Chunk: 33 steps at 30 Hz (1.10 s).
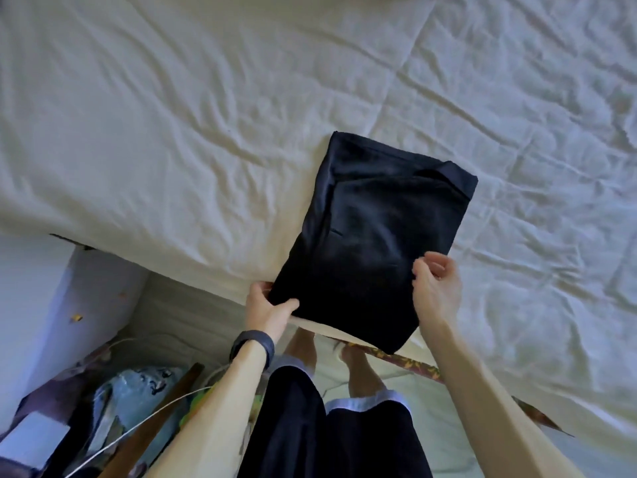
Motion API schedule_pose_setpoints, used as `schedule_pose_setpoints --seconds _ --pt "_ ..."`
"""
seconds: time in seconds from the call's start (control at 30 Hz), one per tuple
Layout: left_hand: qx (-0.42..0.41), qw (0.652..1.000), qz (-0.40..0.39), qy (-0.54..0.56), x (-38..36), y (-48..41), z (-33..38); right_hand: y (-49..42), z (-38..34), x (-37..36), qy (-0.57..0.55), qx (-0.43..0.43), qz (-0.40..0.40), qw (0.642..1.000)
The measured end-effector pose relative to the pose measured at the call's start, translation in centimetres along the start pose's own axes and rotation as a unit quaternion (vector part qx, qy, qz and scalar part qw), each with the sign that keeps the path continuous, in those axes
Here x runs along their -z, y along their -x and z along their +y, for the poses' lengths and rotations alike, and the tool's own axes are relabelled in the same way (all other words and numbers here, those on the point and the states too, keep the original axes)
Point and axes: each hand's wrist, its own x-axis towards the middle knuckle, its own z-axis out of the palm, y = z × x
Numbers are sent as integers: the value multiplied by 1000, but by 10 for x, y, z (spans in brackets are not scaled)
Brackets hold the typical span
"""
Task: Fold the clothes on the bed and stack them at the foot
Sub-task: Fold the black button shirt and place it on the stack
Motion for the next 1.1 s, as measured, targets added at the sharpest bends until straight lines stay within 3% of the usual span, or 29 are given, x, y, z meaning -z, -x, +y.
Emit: schedule_pose_setpoints --seconds 0.13,0.27,0.57,0.67,0.8,0.9,1.0,1.1 --pt "-50 987 -67 -135 4 -9 9 4 64 38 62 -65 -3 996" --pt "-44 970 -114 -211 6 -19 18 2 95 42 63 -98 -86 989" --pt "-39 963 -149 -222 14 -10 12 16 141 49 -121 -183 -252 942" --pt "-49 970 -140 -190 22 6 6 27 151 57 -159 -188 -247 937" --pt "-76 975 -134 -160 30 33 -6 44 155 64 -173 -158 -168 957" --pt "-100 986 -77 -108 32 55 -9 58 153 71 -201 -125 -131 963" --pt "-90 992 -34 -81 30 71 -10 69 153 77 -196 -115 -124 966" --pt "-73 990 -38 -118 29 93 -17 87 159 84 -170 -137 -134 967"
